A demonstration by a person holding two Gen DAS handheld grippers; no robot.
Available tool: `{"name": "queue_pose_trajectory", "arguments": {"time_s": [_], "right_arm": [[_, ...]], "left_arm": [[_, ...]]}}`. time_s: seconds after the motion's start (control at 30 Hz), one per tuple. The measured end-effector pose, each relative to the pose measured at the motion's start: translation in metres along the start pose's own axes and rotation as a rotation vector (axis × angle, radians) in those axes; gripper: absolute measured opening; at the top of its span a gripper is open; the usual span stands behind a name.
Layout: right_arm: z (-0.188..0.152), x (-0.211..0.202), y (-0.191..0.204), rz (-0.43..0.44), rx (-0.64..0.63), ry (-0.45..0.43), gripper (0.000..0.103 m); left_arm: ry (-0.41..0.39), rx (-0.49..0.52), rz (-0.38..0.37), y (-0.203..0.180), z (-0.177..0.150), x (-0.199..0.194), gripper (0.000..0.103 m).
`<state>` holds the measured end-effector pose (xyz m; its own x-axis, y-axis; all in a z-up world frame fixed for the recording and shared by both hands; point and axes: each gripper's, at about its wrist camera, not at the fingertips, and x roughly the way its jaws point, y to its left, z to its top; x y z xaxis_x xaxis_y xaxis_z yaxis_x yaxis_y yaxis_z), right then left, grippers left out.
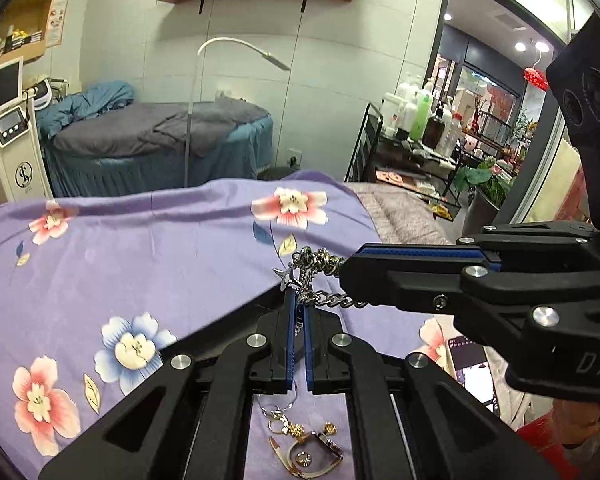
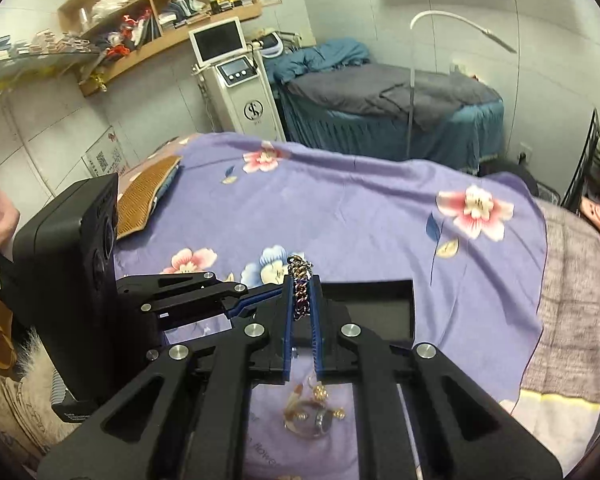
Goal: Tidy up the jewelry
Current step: 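Carry the chains into the black box and open the right gripper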
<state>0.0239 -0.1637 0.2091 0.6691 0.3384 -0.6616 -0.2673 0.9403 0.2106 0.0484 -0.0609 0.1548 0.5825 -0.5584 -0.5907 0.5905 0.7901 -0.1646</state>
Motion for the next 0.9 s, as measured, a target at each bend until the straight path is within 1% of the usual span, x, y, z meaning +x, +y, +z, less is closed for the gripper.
{"name": "queue_pose_trajectory", "arguments": {"time_s": [0.1,0.23,0.33,0.47,0.57,0.7,0.83,0.9], "right_arm": [[0.013,-0.008,0.005,0.004,-0.014,-0.026,0.008],[0.026,-0.006,0.005,0.003,-0.008,-0.033,0.008],[0.028,0.001,0.003,-0.002,-0.003,-0.026,0.008],[0.029,0.018,-0.002,-0.008,0.009,-0.009,0.009],[0.026,0.043,-0.010,-0.023,0.031,0.023,0.009],[0.015,0.082,-0.023,-0.025,0.077,0.092,0.009],[-0.002,0.122,-0.028,-0.033,0.095,0.168,0.009],[-0.009,0.135,-0.030,-0.032,0.104,0.194,0.009]], "left_arm": [[-0.030,-0.001,0.002,0.003,0.013,-0.013,0.004],[-0.050,0.010,0.029,0.009,0.026,-0.017,0.004],[-0.049,0.013,0.044,0.012,0.030,-0.014,0.004],[-0.026,0.013,0.063,0.018,0.027,0.000,0.004],[0.014,0.005,0.083,0.027,0.022,0.020,0.004],[0.075,-0.019,0.104,0.041,0.008,0.047,0.004],[0.162,-0.050,0.116,0.057,-0.012,0.075,0.004],[0.199,-0.063,0.122,0.065,-0.022,0.086,0.004]]}}
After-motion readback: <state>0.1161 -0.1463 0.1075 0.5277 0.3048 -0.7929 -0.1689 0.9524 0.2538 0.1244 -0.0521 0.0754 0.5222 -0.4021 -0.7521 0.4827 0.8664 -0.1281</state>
